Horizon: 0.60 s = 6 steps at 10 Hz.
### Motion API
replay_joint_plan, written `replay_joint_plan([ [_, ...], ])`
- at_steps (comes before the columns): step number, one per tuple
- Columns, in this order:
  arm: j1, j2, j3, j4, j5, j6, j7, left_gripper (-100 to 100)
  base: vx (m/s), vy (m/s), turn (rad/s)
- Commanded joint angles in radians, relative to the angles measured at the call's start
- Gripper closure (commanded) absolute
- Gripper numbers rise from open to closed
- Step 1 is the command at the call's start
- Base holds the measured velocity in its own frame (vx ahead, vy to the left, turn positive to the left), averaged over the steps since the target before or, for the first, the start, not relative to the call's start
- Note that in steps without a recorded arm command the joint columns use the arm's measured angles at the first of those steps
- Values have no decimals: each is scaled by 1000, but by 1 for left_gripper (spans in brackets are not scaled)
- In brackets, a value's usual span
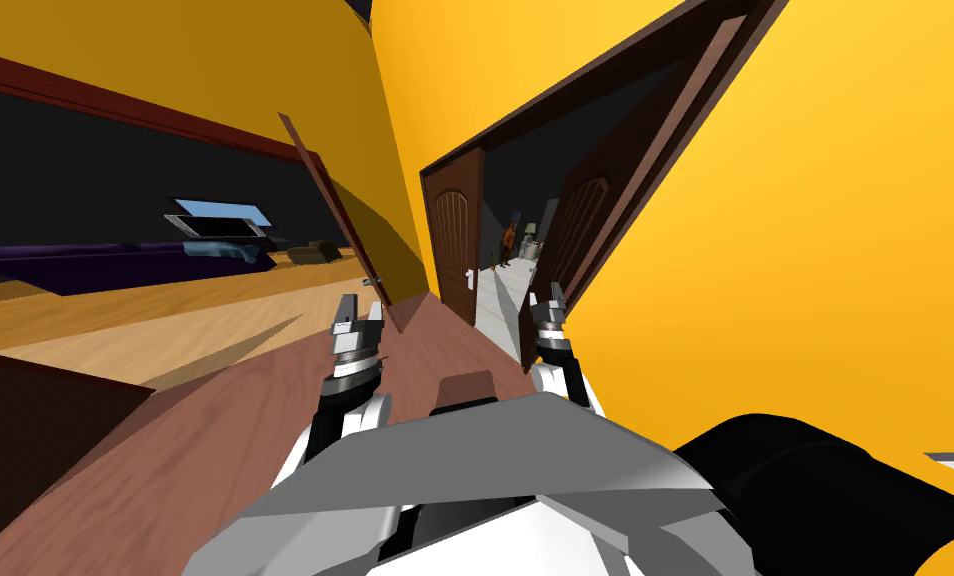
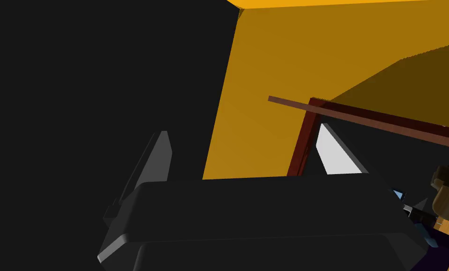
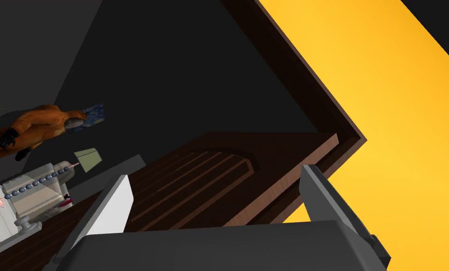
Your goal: Push the door open
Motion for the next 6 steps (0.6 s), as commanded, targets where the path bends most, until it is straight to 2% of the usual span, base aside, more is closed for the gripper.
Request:
replay_joint_plan([
  [1, -24, 16, -5, 38, 1, 3, 4, -100, 166, -40, -62],
  [2, -30, 20, -6, 49, 2, 4, 5, -100, 96, 54, -91],
  [6, -89, 50, -18, 143, 5, 11, 14, -100, 95, 65, -77],
])
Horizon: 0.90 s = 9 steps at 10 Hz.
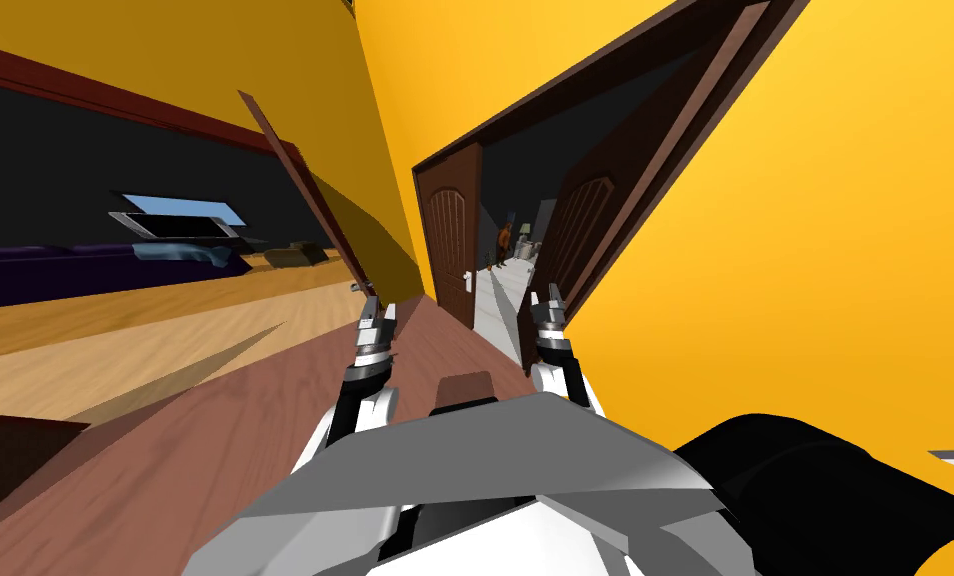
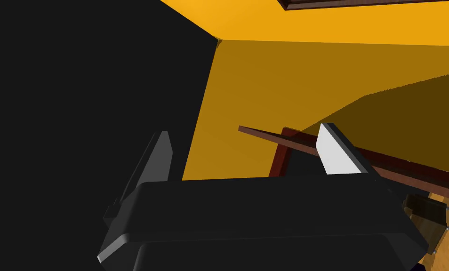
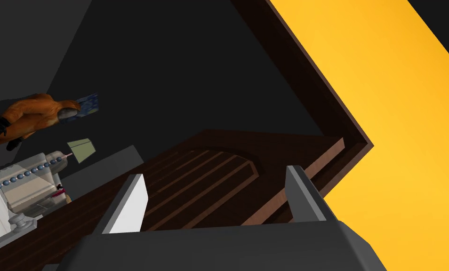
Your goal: Push the door open
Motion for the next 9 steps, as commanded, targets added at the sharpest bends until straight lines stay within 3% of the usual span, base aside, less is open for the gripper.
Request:
replay_joint_plan([
  [1, -17, 7, -9, 34, -1, -1, 1, -100, 105, 41, -75],
  [9, -120, 42, -30, 199, 6, 12, 18, -100, 90, 45, -66],
])
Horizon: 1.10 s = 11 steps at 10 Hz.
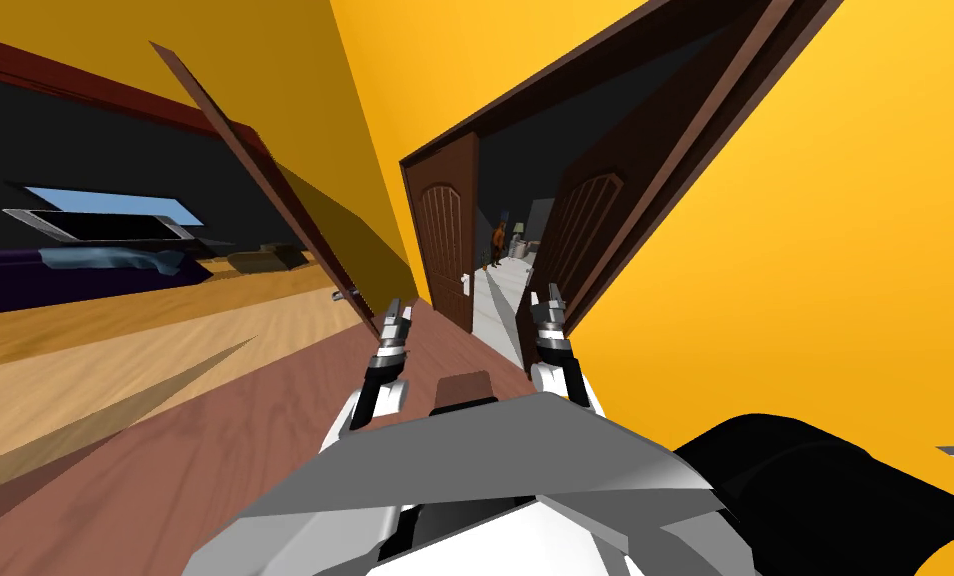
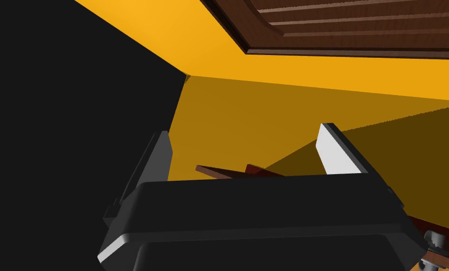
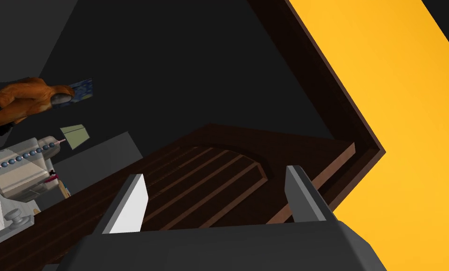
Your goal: Push the door open
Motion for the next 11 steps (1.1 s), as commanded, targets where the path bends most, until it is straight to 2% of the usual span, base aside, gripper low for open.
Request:
replay_joint_plan([
  [1, -23, 6, -5, 36, 1, 4, 4, -100, 90, 68, -67],
  [11, -181, 33, -37, 290, 11, 24, 29, -100, 90, 64, -86],
])
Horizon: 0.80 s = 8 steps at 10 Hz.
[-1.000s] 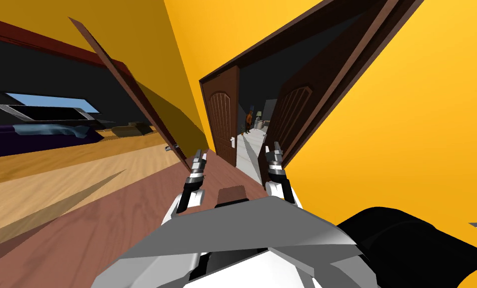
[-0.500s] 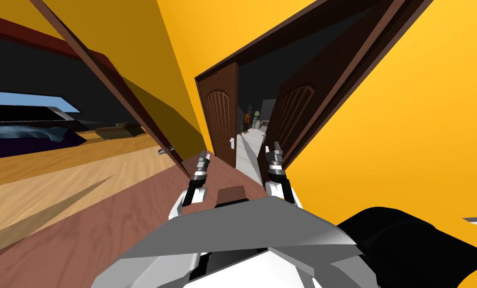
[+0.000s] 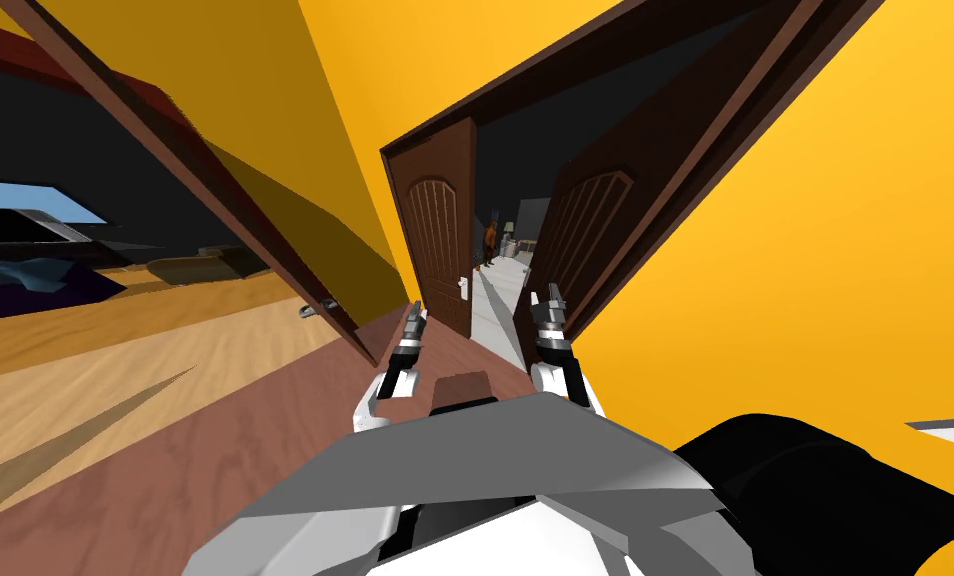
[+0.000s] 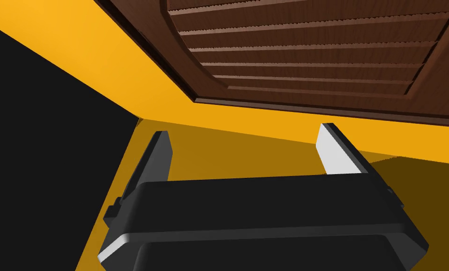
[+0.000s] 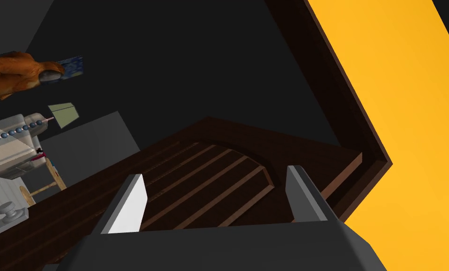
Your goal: Push the door open
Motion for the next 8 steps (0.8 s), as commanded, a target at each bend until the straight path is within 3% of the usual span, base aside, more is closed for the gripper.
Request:
replay_joint_plan([
  [1, -23, 7, -5, 40, 3, 4, 8, -100, 88, 75, -75],
  [8, -142, 9, -29, 230, 10, 19, 27, -100, 83, 73, -91],
])
